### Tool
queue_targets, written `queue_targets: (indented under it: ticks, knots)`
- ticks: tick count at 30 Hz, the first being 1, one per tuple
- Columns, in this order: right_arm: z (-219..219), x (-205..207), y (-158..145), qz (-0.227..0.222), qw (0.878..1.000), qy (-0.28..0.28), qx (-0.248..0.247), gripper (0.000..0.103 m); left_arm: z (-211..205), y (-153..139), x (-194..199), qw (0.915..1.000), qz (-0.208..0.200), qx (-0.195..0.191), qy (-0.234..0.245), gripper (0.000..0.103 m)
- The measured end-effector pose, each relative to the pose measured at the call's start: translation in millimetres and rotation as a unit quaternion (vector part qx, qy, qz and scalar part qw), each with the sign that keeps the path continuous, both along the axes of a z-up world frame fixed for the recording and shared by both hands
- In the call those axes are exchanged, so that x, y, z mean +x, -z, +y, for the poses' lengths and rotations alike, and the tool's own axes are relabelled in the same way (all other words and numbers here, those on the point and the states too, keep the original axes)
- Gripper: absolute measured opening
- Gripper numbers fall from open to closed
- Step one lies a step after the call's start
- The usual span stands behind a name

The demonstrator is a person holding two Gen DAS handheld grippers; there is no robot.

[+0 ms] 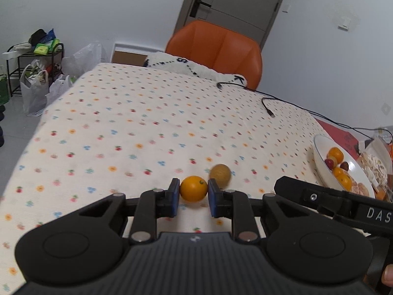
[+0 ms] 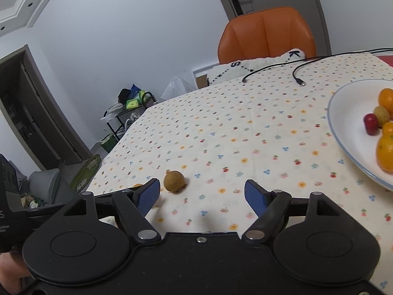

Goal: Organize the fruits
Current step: 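Grasp the orange with the left gripper while the right grasps the round brown fruit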

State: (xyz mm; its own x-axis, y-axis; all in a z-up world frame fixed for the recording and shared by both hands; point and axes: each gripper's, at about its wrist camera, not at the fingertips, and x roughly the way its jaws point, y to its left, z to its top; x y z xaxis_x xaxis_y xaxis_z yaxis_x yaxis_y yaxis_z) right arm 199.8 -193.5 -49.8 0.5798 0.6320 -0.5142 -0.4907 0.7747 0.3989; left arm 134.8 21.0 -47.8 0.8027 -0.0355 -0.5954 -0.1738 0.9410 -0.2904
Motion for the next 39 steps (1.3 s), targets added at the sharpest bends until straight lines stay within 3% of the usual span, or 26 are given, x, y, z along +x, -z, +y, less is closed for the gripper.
queue_targets:
  ticks: [16,28,32,39]
  knots:
    - [37.6,8.6,4.5,0.005,0.999,-0.031,-0.012,0.069,33.4,-0.8,-9.8,0.9989,-0.008,-0.011,-0.044,0.022]
    - [61.8,15.9,14.0,0.004,0.999,-0.039,-0.036,0.057,45.1,4.2,-12.6,0.9984,-0.008,-0.018,-0.053,0.022]
    - [69.7,15.9,14.6,-0.002,0.998,-0.048,-0.045,0.026,48.0,6.7,-11.9,0.9982,-0.004,-0.021,-0.056,0.022]
    - [64.6,7.4,13.7,-0.009,0.998,-0.054,-0.043,0.025,41.4,2.7,-13.5,0.9985,-0.008,-0.019,-0.05,0.022]
